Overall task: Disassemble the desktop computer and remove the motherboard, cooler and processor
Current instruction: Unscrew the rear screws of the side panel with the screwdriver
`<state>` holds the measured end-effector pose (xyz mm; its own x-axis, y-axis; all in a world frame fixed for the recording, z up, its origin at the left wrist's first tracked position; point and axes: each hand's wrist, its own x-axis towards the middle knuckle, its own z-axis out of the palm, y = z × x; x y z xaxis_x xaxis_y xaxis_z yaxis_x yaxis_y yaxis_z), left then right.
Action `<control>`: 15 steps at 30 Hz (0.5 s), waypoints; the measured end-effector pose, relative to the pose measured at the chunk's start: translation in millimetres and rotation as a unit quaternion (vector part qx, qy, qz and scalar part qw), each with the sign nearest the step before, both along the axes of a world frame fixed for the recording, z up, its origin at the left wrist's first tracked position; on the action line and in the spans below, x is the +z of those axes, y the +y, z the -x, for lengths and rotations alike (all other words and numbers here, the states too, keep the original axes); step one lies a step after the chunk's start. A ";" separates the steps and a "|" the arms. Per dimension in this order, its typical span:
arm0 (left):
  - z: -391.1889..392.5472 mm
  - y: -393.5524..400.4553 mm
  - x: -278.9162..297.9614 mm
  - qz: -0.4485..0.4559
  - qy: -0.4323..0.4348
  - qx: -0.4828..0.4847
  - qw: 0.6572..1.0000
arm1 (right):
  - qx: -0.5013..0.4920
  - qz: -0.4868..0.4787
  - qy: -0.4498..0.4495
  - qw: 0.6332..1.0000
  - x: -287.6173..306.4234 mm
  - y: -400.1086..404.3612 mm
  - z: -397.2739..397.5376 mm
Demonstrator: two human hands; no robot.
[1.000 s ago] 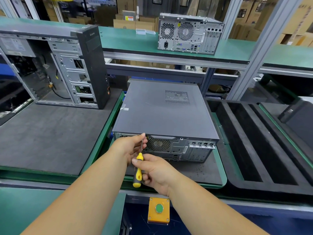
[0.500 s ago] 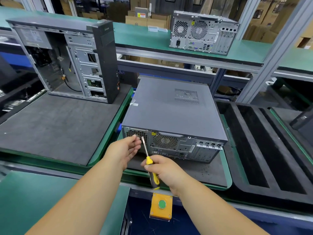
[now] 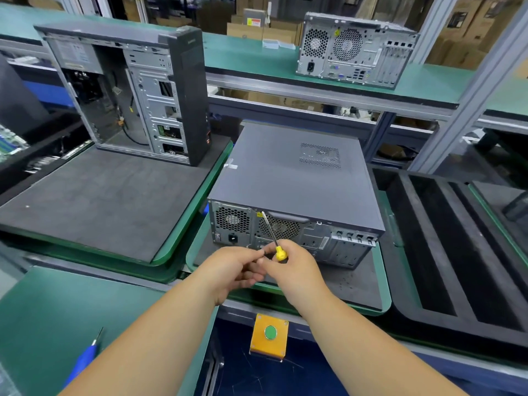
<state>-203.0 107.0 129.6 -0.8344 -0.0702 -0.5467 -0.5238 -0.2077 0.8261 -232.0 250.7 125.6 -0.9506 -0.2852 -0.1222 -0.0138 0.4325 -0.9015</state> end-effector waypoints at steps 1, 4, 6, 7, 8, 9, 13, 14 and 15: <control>0.6 6.2 1.1 0.003 -0.001 -0.003 1.000 | -0.005 0.001 0.004 1.000 -1.9 5.6 1.4; 5.1 27.0 3.5 0.013 0.001 -0.017 1.000 | -0.017 0.011 0.009 1.000 -6.8 26.3 6.6; 9.1 44.2 2.4 0.023 0.002 -0.021 1.000 | -0.018 0.024 0.003 1.000 -10.0 43.9 9.3; 11.5 54.2 1.1 0.029 -0.002 -0.023 0.999 | -0.018 0.029 0.000 0.999 -12.2 54.4 10.6; 14.4 65.9 -0.9 0.031 -0.007 -0.028 0.999 | -0.018 0.030 0.000 0.999 -15.1 67.0 11.6; 17.7 79.3 -3.3 0.028 -0.011 -0.035 0.999 | -0.020 0.026 0.003 0.999 -18.3 81.3 12.9; 34.0 143.1 -12.7 0.025 -0.035 -0.075 0.996 | -0.084 0.005 0.030 0.996 -26.0 153.1 20.7; 38.3 159.3 -13.6 0.031 -0.039 -0.080 0.996 | -0.112 0.001 0.048 0.993 -25.0 173.1 24.3; 42.5 174.7 -14.2 0.036 -0.040 -0.082 0.995 | -0.141 0.002 0.068 0.988 -23.0 193.2 29.1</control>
